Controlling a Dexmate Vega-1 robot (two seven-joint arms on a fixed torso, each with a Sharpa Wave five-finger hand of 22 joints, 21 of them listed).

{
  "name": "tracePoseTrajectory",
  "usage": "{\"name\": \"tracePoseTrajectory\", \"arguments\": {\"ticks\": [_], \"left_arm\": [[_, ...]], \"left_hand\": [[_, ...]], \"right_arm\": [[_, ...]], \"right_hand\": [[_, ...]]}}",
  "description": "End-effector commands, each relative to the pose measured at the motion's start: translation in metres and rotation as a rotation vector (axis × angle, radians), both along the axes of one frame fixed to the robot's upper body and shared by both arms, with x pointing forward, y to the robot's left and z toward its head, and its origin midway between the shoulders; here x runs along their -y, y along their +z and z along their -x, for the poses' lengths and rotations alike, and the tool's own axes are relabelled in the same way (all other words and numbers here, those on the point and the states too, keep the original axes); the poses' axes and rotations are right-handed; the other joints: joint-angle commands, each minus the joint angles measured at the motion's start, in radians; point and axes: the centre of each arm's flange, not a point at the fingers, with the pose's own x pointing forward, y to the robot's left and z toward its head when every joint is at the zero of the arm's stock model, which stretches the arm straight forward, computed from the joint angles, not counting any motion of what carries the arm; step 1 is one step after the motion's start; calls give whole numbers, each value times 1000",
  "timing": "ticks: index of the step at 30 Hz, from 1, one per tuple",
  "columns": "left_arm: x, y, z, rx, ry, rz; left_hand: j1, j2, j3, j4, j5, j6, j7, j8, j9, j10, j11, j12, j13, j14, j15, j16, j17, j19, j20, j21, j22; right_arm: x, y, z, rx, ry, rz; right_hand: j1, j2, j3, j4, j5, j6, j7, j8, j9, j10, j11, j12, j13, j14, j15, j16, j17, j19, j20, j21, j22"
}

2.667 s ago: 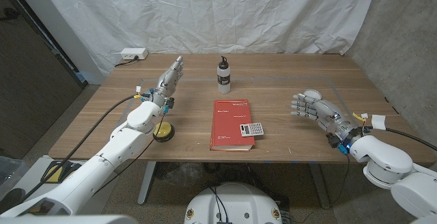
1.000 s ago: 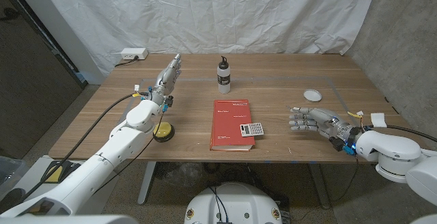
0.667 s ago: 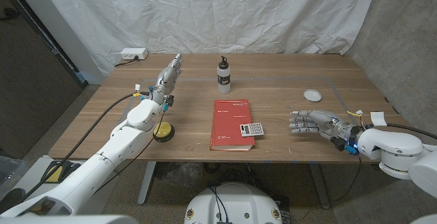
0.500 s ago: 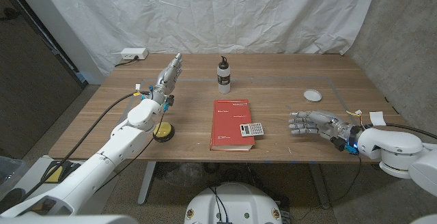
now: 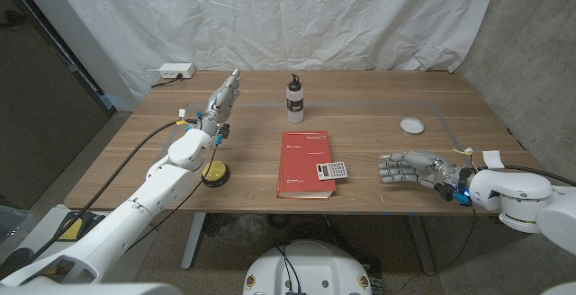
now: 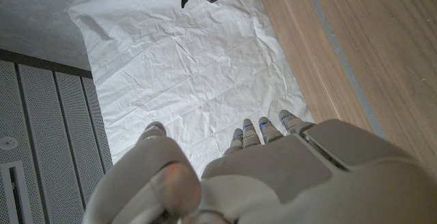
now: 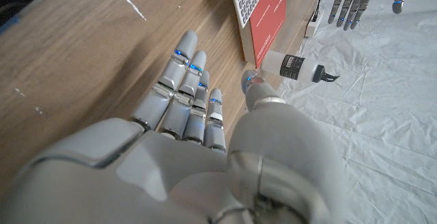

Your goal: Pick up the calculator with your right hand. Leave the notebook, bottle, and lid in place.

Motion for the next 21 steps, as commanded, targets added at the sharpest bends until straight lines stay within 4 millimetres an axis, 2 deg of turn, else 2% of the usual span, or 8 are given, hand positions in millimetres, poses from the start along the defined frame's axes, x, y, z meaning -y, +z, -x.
{"name": "tracePoseTrajectory", "arguments": {"ticks": [1, 12, 21], "left_arm": [[-4, -3, -1, -5, -7, 2], [-12, -9, -3, -15, -1, 12], [-14, -5, -5, -12, -4, 5]], "left_hand": [[11, 3, -4, 3, -1, 2, -1, 2, 3, -5, 2, 2, 2, 0, 6, 1, 4, 4, -31, -3, 3], [13, 4, -7, 3, -2, 2, -1, 2, 3, -5, 3, 2, 2, 0, 6, 1, 4, 5, -31, -5, 4], [14, 5, -8, 3, -3, 3, -2, 2, 3, -5, 3, 2, 2, 1, 6, 1, 4, 5, -30, -7, 4]], "right_arm": [[-10, -4, -8, -59, 35, 8], [-24, 0, -16, -91, 65, 36], [-32, 4, -20, -96, 72, 54]], "right_hand": [[3, -5, 4, 7, -5, -3, 14, 4, 0, -1, 1, -5, 6, 10, 2, 5, 5, 12, -19, 8, 2], [11, -1, 6, 17, -13, -5, 23, 3, 1, -8, 5, -10, 6, 42, -21, 21, 19, 31, -34, 16, 3], [21, -1, 9, 16, -15, -8, 25, 2, 1, -16, 5, -14, 7, 37, -20, 20, 25, 32, -36, 17, 3]]}}
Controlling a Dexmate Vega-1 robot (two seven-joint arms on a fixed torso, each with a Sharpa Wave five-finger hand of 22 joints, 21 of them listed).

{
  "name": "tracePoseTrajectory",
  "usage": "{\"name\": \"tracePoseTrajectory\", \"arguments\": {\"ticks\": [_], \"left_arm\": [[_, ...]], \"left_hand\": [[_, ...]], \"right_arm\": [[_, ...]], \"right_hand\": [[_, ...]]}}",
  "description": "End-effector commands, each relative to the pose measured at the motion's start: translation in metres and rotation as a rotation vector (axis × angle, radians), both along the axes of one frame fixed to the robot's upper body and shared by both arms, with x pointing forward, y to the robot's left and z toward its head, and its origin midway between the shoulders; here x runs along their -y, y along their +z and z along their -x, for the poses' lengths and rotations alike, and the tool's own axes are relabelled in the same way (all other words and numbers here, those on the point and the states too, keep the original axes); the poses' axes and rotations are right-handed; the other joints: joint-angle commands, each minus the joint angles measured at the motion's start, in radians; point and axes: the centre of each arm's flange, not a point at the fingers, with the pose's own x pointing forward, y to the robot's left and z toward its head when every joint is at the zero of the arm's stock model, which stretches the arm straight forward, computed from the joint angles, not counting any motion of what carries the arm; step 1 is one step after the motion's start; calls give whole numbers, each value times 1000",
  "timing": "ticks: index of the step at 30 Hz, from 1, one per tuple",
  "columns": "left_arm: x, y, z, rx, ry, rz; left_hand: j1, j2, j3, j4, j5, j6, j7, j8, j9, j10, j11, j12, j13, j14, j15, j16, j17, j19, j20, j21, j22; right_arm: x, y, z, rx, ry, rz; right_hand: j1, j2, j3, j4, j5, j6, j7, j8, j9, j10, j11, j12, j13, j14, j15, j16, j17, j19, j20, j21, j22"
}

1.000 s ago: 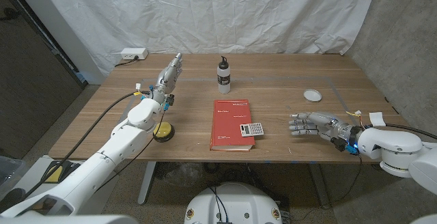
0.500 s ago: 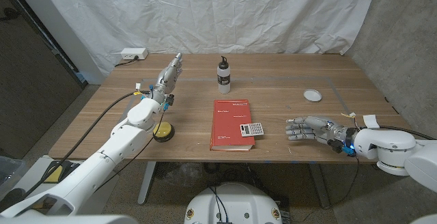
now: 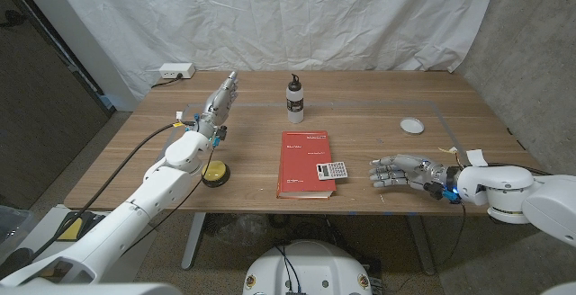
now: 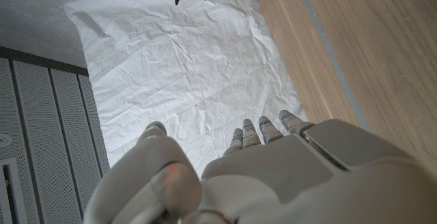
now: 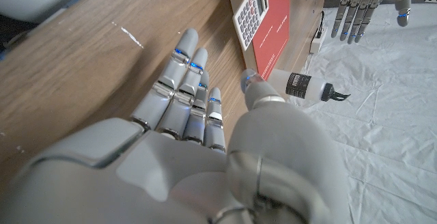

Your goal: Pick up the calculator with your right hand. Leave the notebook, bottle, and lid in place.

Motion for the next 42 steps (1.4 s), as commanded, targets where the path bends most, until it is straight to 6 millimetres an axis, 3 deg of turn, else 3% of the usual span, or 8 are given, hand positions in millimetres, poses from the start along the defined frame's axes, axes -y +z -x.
{"name": "tracePoseTrajectory", "arguments": {"ticks": [1, 13, 24, 42], "left_arm": [[-5, 4, -2, 6, -2, -3], [-9, 6, -3, 13, -3, 1], [-12, 5, -2, 10, 2, 4], [-15, 4, 4, 20, 8, 5]], "left_hand": [[10, 1, -6, 6, -3, 3, -2, 2, 3, -6, 3, 2, 2, -3, 3, 1, 4, 5, -30, -1, 4], [11, 3, -9, 6, -4, 2, -2, 2, 3, -5, 7, 2, 2, -4, 3, 1, 4, 5, -29, -3, 4], [12, 4, -10, 6, -5, 2, -4, 2, 3, -8, 4, 1, 2, -4, 3, 1, 4, 5, -29, -5, 4], [13, 5, -13, 6, -6, 2, -4, 2, 4, -7, 2, 2, 2, -4, 4, 0, 4, 6, -28, -7, 4]], "right_arm": [[-11, 4, -6, -18, 15, 27], [-19, 4, -6, -35, 20, 28], [-26, 1, -7, -48, 22, 37], [-40, -2, -5, -24, -30, 76]], "right_hand": [[14, -1, 5, 7, -3, 1, 4, 2, 1, -3, 0, 0, 1, 6, 1, 5, 7, 8, -29, 5, 3], [45, -9, 10, -4, -8, -1, 3, 2, 1, -3, -4, -1, 2, 10, -4, 10, 16, 7, -28, 6, 4], [57, -12, 9, -1, -14, -7, 3, 0, 1, -4, -11, -2, 2, 10, -2, 14, 25, 8, -29, 8, 4], [33, -42, -22, 19, -27, -12, -8, 1, 4, -6, -21, -3, 5, 21, -11, 29, 49, 21, -32, 15, 5]]}}
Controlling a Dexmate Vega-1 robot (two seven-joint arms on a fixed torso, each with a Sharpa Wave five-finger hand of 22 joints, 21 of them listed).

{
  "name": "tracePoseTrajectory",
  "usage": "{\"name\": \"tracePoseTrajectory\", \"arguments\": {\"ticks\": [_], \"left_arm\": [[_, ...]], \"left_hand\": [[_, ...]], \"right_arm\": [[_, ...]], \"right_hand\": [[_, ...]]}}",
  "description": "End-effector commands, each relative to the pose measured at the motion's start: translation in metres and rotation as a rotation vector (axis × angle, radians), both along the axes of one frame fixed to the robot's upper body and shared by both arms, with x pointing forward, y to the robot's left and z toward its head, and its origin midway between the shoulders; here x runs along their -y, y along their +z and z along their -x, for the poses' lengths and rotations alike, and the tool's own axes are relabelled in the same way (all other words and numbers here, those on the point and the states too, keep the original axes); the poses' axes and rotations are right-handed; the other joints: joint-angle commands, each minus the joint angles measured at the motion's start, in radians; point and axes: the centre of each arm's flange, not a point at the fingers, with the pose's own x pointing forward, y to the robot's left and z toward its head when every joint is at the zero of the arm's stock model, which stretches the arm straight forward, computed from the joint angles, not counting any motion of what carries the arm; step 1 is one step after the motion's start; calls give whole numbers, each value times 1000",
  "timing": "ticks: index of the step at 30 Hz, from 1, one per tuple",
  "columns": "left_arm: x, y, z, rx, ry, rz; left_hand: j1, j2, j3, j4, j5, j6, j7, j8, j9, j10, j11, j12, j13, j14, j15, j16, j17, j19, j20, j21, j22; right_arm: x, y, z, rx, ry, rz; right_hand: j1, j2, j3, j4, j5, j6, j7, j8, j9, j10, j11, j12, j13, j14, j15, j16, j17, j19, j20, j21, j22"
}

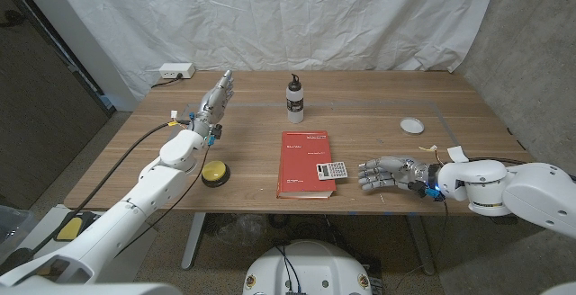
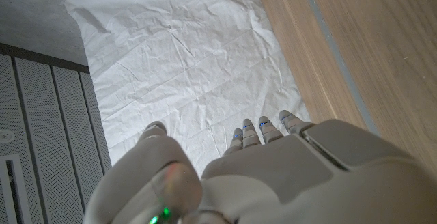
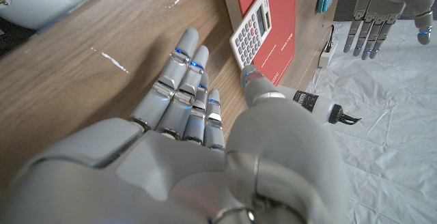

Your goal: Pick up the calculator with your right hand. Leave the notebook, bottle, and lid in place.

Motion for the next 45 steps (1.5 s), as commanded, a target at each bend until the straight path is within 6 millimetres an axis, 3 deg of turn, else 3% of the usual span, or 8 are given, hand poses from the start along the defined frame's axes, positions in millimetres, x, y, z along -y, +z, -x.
{"name": "tracePoseTrajectory", "arguments": {"ticks": [1, 19, 45], "left_arm": [[-2, -1, 4, 5, 5, 6], [-2, -3, 6, 3, 11, 17], [-3, -3, 13, 15, 14, 19]], "left_hand": [[8, 0, -9, 2, -2, 2, -4, 2, 4, -7, 3, 2, 2, -4, 4, 0, 4, 3, -32, -3, 4], [9, 2, -13, 2, -3, -4, -6, 0, 4, -11, 0, 0, 2, -5, 2, 0, 5, 1, -30, -6, 4], [12, 6, -18, 2, -6, -3, -5, 1, 4, -12, 1, 1, 2, -5, 4, 0, 5, 3, -28, -9, 5]], "right_arm": [[-9, -2, 1, 8, -17, 17], [-12, 0, -4, -20, 42, -12], [-24, -1, -8, -38, 55, 32]], "right_hand": [[-9, -14, -13, 7, -4, 4, -6, 2, 2, 4, -7, -2, 6, 10, -1, 10, 10, 9, -35, 8, 5], [-47, -26, -38, 29, -5, 18, 7, 8, 6, -1, 5, -2, 10, 8, 12, 12, 28, 19, -36, 17, 7], [-16, -26, -34, 14, 2, 5, 6, 5, 8, 34, -18, 17, 18, 12, 4, 13, 43, 24, -41, 26, 9]]}}
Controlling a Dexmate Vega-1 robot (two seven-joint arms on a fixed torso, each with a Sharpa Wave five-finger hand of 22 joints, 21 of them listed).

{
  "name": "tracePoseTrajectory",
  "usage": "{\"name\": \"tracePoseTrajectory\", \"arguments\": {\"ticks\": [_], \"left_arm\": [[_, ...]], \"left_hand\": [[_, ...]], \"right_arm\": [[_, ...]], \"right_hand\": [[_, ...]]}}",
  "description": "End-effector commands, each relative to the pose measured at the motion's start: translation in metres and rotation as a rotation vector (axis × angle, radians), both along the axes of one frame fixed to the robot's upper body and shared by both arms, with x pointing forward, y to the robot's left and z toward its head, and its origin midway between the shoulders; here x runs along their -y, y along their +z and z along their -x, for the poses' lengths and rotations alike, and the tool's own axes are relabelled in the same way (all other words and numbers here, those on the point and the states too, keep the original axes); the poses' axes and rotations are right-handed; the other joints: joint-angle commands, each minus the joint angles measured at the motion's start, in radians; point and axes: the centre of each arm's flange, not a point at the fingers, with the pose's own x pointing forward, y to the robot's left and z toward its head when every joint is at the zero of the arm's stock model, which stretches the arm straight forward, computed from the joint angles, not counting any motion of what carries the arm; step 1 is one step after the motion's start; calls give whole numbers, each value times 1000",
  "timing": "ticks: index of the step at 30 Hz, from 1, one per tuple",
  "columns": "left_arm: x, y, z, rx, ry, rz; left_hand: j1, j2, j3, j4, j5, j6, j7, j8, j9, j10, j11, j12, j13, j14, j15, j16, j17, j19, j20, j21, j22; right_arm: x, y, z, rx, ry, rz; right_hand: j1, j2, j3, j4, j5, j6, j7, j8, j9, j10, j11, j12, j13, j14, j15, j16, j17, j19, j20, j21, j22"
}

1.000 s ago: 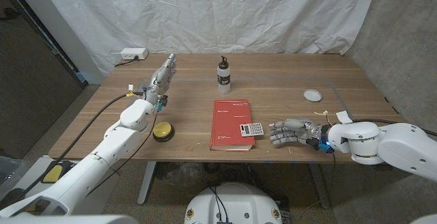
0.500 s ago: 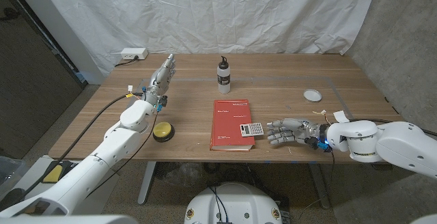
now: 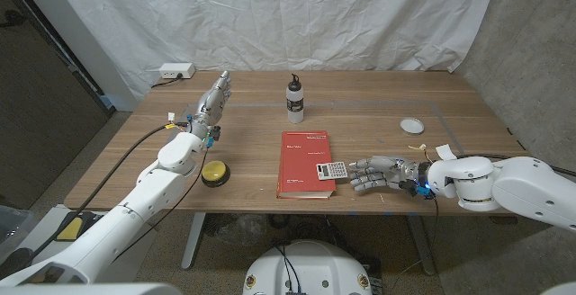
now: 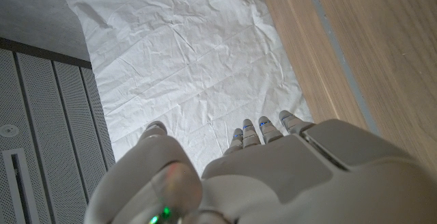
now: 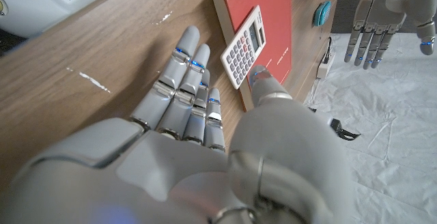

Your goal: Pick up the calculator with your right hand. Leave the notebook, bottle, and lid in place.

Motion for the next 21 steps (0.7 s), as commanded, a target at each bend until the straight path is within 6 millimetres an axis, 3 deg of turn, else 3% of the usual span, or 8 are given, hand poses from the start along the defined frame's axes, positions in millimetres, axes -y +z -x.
{"name": "tracePoseTrajectory", "arguments": {"ticks": [1, 21], "left_arm": [[-1, 0, 4, 5, 1, 0], [-4, -7, 8, 7, 7, 13]], "left_hand": [[8, 2, -10, 2, -2, -3, -5, 1, 4, -8, 5, 1, 2, -5, 4, 0, 5, 3, -27, -2, 5], [9, 4, -14, 3, -4, -2, -5, 1, 4, -8, 6, 1, 2, -4, 5, 1, 5, 2, -27, -5, 5]], "right_arm": [[-8, -1, -3, -8, 15, 26], [-17, -5, -9, -24, 42, 26]], "right_hand": [[7, -3, 1, -5, 6, -4, -3, 5, 3, 11, -3, 4, 4, 6, 0, 3, 6, 8, -32, 5, 4], [5, -4, -4, -1, 7, -5, -5, 5, 4, 29, -6, 15, 8, 16, -8, 6, 16, 12, -35, 11, 6]]}}
